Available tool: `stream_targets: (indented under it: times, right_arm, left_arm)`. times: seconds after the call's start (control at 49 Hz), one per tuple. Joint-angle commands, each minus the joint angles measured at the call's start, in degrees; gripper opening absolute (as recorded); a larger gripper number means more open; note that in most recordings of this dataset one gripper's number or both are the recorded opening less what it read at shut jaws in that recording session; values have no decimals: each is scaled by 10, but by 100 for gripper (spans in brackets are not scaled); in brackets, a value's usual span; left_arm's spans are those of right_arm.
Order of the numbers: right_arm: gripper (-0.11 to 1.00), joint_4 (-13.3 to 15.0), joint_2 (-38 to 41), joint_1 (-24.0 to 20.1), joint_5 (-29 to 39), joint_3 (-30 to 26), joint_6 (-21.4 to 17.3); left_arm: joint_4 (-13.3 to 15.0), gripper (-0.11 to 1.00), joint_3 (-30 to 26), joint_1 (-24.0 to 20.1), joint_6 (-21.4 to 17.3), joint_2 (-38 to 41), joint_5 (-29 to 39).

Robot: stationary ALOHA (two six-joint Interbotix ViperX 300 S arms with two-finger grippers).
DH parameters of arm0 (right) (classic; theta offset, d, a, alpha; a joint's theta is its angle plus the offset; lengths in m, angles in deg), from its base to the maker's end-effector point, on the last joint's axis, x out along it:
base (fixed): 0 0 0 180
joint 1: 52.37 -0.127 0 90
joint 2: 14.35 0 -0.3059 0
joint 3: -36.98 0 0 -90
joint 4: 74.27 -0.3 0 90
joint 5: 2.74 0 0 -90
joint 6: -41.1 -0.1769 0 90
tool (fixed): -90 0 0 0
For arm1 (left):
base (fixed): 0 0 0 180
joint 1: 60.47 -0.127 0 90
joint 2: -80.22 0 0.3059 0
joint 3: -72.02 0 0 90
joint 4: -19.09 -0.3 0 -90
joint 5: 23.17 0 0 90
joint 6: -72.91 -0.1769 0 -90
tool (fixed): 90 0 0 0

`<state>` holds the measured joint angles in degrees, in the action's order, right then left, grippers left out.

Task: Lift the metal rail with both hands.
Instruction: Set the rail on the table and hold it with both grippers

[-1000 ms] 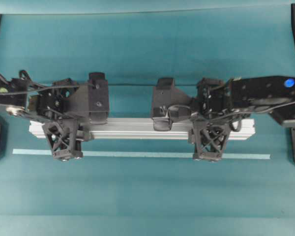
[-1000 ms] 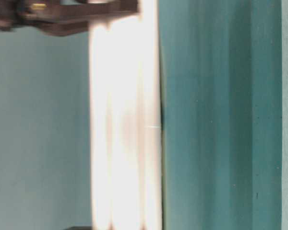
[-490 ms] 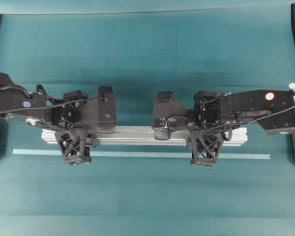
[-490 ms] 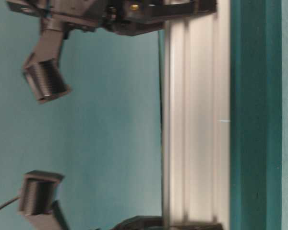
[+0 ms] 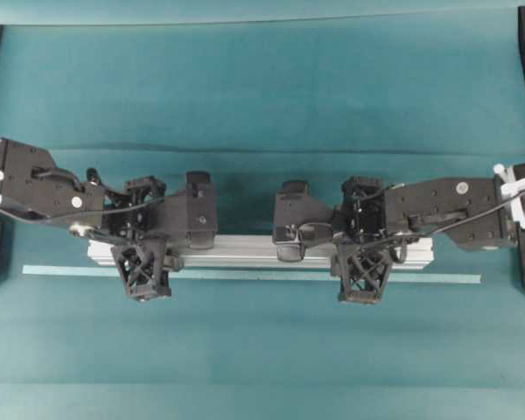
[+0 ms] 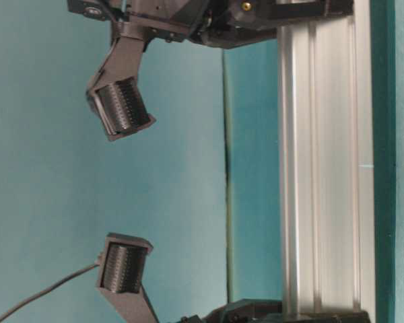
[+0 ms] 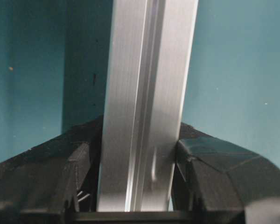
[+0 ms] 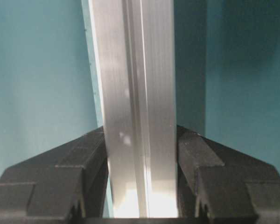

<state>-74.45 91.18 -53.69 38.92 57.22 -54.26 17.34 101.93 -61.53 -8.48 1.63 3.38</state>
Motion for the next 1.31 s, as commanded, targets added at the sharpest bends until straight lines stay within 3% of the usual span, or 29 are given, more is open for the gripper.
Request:
stream_targets:
  times: [0.0,1.286]
  right_arm:
    - [39,-5,3,-12,-16,-1,-4]
    - [39,-7,20,-11,-31,28,-6]
  left_arm:
    - [3,36,4,-7,33,-3,-7]
    - [2,36,11,4,27,20,-87]
